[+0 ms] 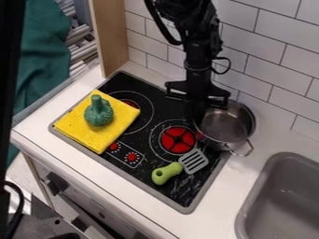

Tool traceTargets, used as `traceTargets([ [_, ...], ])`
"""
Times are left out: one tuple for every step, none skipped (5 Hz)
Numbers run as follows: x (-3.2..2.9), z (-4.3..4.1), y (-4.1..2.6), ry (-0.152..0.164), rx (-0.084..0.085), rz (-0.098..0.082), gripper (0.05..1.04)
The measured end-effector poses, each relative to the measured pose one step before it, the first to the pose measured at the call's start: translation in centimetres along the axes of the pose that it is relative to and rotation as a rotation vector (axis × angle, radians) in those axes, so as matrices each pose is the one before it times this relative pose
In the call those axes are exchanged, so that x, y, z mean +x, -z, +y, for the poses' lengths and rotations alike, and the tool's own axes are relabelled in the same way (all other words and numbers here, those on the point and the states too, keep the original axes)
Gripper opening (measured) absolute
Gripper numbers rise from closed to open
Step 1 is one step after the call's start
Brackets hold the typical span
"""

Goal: Move the silver pot to the upper right of the stove

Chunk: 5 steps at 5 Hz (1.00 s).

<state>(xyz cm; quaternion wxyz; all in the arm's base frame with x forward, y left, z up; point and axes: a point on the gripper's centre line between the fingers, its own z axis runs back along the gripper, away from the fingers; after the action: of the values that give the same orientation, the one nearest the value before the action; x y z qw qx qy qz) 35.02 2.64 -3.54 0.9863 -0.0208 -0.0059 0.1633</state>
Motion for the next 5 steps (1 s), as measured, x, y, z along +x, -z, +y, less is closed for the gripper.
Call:
traceTargets([
  [-0.131,0.244,0.544,-0.0280,-0.0075,0.0197,0.233],
  [0.038,0.277,0.039,-0.0094,-0.0008,-0.0050,0.497],
  [0.003,0.534,-1.008,0.0016,-0.0026,-0.0206,0.810],
  [0.434,0.588,-2.800,0.0091,-0.0344,-0.0879,1.009],
  [0.324,0.669,-2.049,0.1024,-0.0787,-0.1005,1.004],
])
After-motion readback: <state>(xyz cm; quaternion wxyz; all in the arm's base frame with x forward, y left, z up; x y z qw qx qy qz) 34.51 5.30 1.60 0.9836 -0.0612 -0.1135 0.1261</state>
